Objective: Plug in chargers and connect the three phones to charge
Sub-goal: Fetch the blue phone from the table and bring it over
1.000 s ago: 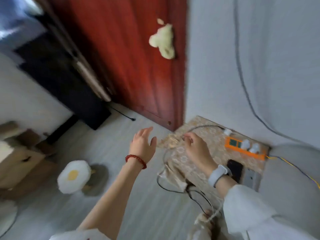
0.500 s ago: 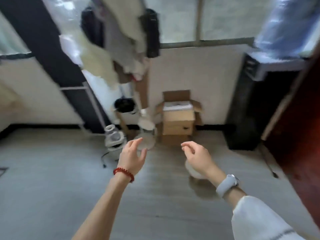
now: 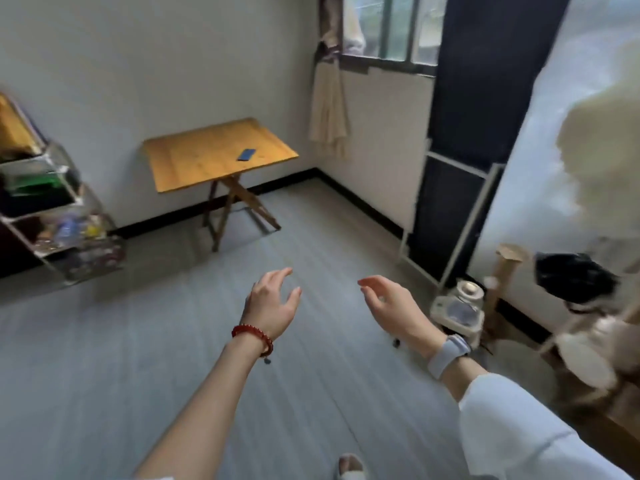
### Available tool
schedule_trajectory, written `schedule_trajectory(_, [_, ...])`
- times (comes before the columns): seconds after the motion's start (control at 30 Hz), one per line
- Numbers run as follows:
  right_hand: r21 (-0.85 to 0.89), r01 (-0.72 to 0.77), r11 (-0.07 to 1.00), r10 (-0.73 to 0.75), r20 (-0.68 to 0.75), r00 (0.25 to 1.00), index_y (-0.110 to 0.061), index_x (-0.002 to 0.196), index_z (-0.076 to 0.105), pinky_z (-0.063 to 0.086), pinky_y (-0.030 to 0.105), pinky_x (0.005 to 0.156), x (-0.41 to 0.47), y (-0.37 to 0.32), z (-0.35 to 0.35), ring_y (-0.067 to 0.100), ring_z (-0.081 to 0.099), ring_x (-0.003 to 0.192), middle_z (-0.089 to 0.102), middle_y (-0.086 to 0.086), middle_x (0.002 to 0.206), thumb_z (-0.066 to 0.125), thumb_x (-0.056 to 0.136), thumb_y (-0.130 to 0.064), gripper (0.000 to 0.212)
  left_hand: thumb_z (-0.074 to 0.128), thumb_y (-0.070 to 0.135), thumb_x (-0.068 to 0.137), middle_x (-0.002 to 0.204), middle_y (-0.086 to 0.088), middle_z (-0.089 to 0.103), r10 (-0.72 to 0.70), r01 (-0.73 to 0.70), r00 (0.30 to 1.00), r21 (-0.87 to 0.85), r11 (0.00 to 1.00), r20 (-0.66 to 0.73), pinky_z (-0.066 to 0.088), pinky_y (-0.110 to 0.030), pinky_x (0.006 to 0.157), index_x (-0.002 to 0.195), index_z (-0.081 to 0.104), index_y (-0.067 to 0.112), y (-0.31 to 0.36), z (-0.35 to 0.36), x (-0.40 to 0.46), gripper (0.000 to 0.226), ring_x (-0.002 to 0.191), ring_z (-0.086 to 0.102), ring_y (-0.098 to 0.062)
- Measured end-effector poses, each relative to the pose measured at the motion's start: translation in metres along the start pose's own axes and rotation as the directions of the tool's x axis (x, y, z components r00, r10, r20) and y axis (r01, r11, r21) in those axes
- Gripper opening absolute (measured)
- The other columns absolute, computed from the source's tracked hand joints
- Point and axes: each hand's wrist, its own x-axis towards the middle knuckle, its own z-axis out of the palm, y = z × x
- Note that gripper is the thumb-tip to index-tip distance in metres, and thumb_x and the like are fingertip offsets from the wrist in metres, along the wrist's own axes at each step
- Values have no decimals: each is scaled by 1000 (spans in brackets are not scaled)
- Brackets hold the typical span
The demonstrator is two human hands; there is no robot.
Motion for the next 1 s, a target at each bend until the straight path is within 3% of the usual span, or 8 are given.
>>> schedule_trajectory(0.17, [-8, 125, 992, -124, 53, 991, -14, 110, 61, 44, 31, 89, 173, -47, 31, 25, 59, 105, 68, 7, 111, 45, 90, -18, 25, 52, 24, 87, 130, -10, 51, -56, 58, 995, 26, 998, -83, 37, -35, 103, 125, 49, 12, -32, -34, 150, 40, 121, 46, -26])
schedule_trajectory(0.37, [28, 231, 973, -232, 184, 955, -12, 110, 60, 43, 29, 88, 327, -99, 98, 25, 60, 106, 67, 8, 112, 45, 89, -12, 26, 51, 23, 88, 130, -7, 51, -215, 215, 948, -26, 976, -235, 34, -29, 100, 125, 49, 14, -108, -71, 252, 38, 121, 46, -22])
schedule_trajectory(0.53, [55, 261, 964, -267, 245, 932, -13, 110, 60, 41, 24, 84, 427, -120, 159, 23, 60, 104, 67, 7, 112, 43, 89, -12, 27, 50, 24, 89, 132, -5, 50, -310, 305, 914, -59, 950, -262, 35, -30, 99, 126, 48, 15, -181, -79, 326, 38, 121, 45, -21])
schedule_trajectory(0.8, [30, 206, 978, -205, 296, 933, -14, 113, 58, 44, 29, 89, 638, -161, 248, 24, 59, 108, 66, 8, 115, 42, 90, -13, 28, 50, 25, 89, 134, -2, 46, -302, 291, 924, -79, 953, -233, 32, -24, 93, 129, 43, 18, -304, -107, 536, 42, 122, 44, -19])
schedule_trajectory(1.0, [10, 106, 994, -106, 239, 965, -15, 109, 59, 42, 25, 81, 782, -172, 272, 23, 61, 102, 68, 5, 108, 42, 89, -13, 27, 48, 27, 89, 135, -2, 44, -283, 271, 945, -91, 958, -166, 32, -26, 96, 130, 42, 19, -352, -114, 706, 42, 124, 41, -20])
